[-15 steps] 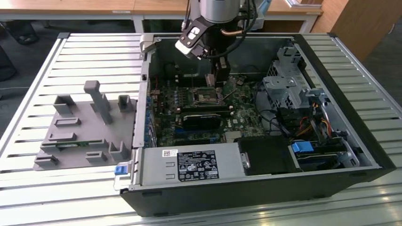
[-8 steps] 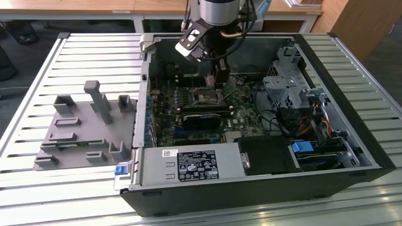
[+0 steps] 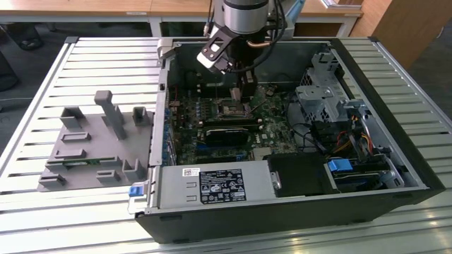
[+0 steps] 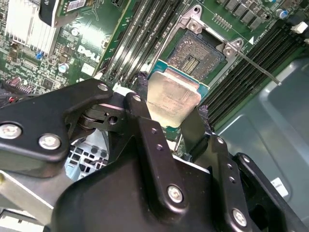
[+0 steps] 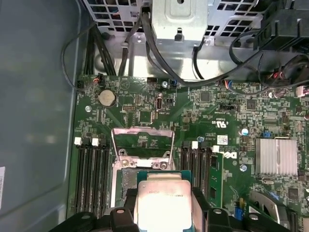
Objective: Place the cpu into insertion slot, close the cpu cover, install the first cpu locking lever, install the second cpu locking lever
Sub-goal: 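Place the cpu into insertion slot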
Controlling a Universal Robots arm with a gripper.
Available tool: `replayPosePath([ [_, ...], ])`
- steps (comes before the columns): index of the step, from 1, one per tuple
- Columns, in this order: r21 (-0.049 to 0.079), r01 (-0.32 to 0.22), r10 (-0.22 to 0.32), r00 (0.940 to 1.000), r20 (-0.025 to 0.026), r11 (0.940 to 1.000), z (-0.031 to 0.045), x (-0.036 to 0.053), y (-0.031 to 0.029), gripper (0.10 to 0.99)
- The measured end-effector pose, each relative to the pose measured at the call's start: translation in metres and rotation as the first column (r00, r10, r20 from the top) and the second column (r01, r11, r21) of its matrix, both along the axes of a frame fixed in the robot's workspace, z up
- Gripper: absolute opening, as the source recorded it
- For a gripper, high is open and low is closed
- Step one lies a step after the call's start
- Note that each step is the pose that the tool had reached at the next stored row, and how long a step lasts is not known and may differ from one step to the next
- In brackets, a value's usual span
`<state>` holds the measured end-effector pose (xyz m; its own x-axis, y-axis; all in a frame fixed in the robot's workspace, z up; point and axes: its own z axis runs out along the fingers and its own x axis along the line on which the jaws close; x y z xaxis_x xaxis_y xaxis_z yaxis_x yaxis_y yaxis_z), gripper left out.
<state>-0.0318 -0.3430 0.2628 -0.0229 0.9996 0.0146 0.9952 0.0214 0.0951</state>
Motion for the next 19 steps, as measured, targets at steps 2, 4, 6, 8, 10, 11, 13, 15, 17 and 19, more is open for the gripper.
replayPosePath([
  [2,0.000,0.000,0.000,1.0000,0.0000,1.0000,-0.0036,-0.0004,0.0003,0.525],
  [4,0.000,0.002,-0.002,1.0000,0.0001,1.0000,-0.0069,-0.0013,0.0014,0.525],
  [6,0.000,0.005,-0.005,1.0000,0.0002,1.0000,-0.0106,-0.0020,0.0029,0.525],
  [8,0.000,0.006,-0.006,1.0000,0.0004,1.0000,-0.0141,-0.0033,0.0044,0.525],
  [10,0.000,0.007,-0.007,1.0000,0.0004,1.0000,-0.0167,-0.0048,0.0051,0.525],
  [11,0.000,0.007,-0.007,1.0000,0.0003,1.0000,-0.0180,-0.0052,0.0058,0.525],
  [13,0.000,0.008,-0.008,1.0000,0.0003,1.0000,-0.0207,-0.0058,0.0072,0.525],
  [15,0.000,0.011,-0.011,0.9999,0.0004,0.9999,-0.0235,-0.0062,0.0093,0.525],
  [17,0.000,0.022,-0.022,0.9998,0.0004,0.9998,-0.0262,-0.0069,0.0107,0.525],
  [19,0.000,0.031,-0.031,0.9995,0.0004,0.9995,-0.0288,-0.0073,0.0118,0.525],
])
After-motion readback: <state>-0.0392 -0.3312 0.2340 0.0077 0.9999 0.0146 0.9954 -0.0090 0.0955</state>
